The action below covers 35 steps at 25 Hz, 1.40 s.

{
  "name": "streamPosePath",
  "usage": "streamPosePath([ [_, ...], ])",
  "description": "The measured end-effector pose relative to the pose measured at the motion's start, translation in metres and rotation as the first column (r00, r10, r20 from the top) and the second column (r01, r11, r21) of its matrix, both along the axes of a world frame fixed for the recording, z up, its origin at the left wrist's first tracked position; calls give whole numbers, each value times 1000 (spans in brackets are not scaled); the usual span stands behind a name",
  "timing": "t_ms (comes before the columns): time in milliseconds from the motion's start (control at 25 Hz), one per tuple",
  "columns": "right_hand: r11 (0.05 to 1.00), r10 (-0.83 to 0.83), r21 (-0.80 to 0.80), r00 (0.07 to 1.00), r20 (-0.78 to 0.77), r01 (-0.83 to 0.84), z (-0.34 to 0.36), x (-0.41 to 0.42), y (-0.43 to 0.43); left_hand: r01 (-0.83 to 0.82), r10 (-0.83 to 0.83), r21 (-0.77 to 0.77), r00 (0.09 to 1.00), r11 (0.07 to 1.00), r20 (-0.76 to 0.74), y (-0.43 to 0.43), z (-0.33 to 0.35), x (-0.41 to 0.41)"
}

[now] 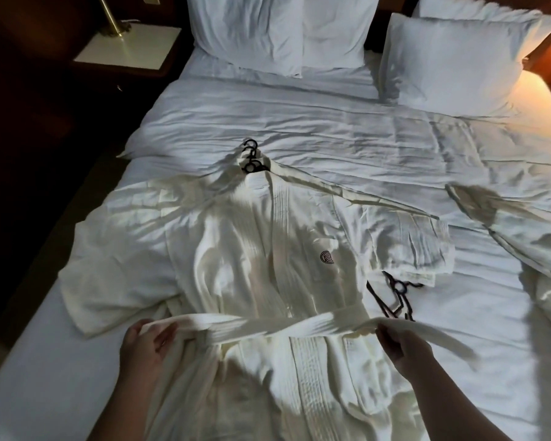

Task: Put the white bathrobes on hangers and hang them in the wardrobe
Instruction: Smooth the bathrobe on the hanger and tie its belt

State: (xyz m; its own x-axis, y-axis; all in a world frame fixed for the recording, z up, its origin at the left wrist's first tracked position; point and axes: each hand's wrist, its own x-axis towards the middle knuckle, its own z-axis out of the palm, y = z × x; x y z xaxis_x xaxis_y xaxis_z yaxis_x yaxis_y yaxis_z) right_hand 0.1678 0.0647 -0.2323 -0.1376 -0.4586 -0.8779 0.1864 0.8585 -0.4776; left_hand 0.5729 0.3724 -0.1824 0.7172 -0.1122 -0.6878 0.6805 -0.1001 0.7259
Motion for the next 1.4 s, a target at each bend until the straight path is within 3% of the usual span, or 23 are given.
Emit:
streamPosePath([
  [160,995,77,-59,997,11,-76,11,0,4,306,-328,122,912,944,247,-2,42,-1],
  [280,980,150,-143,987,56,-141,34,20,2,494,-577,300,669,816,467,-14,69,-13],
  [400,938,154,-318,988,31,-136,62,54,-2,599,-678,354,486,718,552,-30,97,-26],
  [520,742,270,-581,942,-198,-335,96,89,4,703,-759,386,340,598,555,-45,127,-43],
  [640,518,413,-642,823,-390,-565,131,118,24,790,-815,434,138,433,562,-62,152,-60],
  [760,446,545,-637,756,-363,-628,152,143,47,825,-816,477,-34,303,577,-79,163,-70],
  [880,379,688,-626,659,-302,-682,161,155,61,821,-798,511,-121,255,591,-97,167,-71],
  [960,210,786,-617,506,-355,-758,161,161,66,807,-771,529,-155,262,618,-108,171,-73],
  [1040,-53,808,-554,290,-513,-831,158,166,73,801,-741,542,-197,257,642,-116,174,-78],
  [1160,-230,804,-521,141,-577,-822,161,176,84,784,-722,603,-331,149,608,-122,180,-84],
  [1200,-250,814,-528,119,-569,-812,162,180,86,773,-716,628,-390,87,579,-122,182,-84],
  [1280,-201,834,-543,149,-532,-815,158,184,86,773,-680,631,-497,-64,540,-120,185,-80],
  [1320,-157,826,-537,187,-531,-829,154,183,85,770,-657,625,-537,-126,529,-117,184,-76],
  [1400,13,800,-537,331,-500,-843,147,175,81,751,-627,647,-568,-130,533,-108,176,-67],
])
